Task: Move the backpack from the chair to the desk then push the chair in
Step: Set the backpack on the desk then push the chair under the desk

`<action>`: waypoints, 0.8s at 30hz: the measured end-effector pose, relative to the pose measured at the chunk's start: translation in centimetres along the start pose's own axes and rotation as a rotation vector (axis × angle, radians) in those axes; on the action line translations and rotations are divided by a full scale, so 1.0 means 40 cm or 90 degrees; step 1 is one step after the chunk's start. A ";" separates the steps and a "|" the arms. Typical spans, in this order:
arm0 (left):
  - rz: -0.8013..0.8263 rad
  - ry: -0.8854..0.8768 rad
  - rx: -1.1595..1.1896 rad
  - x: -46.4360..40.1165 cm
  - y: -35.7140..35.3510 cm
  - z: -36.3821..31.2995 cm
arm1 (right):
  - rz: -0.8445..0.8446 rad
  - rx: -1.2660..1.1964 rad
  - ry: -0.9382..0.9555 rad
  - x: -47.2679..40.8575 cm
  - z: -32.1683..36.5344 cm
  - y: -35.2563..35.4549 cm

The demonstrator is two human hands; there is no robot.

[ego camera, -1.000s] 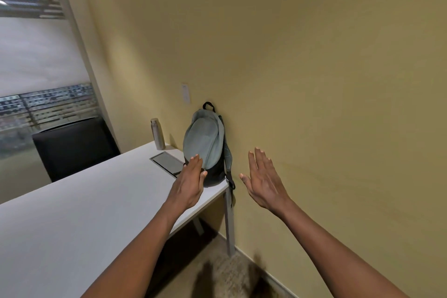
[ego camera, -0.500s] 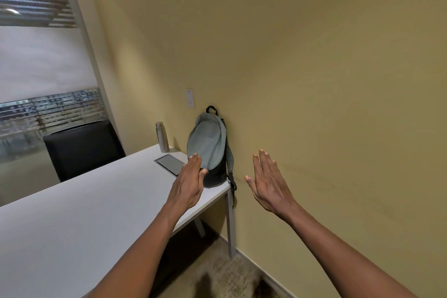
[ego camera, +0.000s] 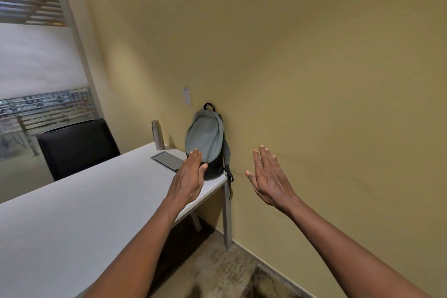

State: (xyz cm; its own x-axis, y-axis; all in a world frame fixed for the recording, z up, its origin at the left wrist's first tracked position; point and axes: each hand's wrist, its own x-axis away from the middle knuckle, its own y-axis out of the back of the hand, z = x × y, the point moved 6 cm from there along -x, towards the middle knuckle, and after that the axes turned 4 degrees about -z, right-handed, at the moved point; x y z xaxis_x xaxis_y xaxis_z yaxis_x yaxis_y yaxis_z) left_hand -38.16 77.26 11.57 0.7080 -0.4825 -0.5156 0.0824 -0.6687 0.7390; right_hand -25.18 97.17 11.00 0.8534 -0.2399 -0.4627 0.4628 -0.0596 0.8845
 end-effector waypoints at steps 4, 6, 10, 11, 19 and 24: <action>0.022 -0.007 0.001 0.088 0.055 0.035 | 0.003 -0.002 -0.017 0.079 0.081 0.025; 0.028 -0.001 0.005 0.137 0.084 0.054 | 0.005 -0.007 -0.026 0.120 0.121 0.036; 0.053 0.009 -0.001 0.248 0.143 0.095 | 0.016 -0.007 -0.039 0.207 0.193 0.048; 0.059 0.016 -0.003 0.273 0.157 0.103 | 0.016 -0.006 -0.041 0.227 0.208 0.052; 0.074 0.036 -0.023 0.394 0.271 0.114 | 0.017 -0.010 -0.049 0.331 0.281 0.094; 0.056 0.038 -0.022 0.450 0.342 0.080 | 0.009 -0.029 -0.048 0.367 0.293 0.119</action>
State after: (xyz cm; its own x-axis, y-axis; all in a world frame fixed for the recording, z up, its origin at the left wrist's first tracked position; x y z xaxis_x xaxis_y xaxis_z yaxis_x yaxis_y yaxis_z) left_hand -26.52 57.63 11.01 0.7544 -0.5033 -0.4214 0.0410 -0.6046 0.7955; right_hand -13.24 82.00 9.12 0.8407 -0.3122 -0.4425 0.4624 -0.0115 0.8866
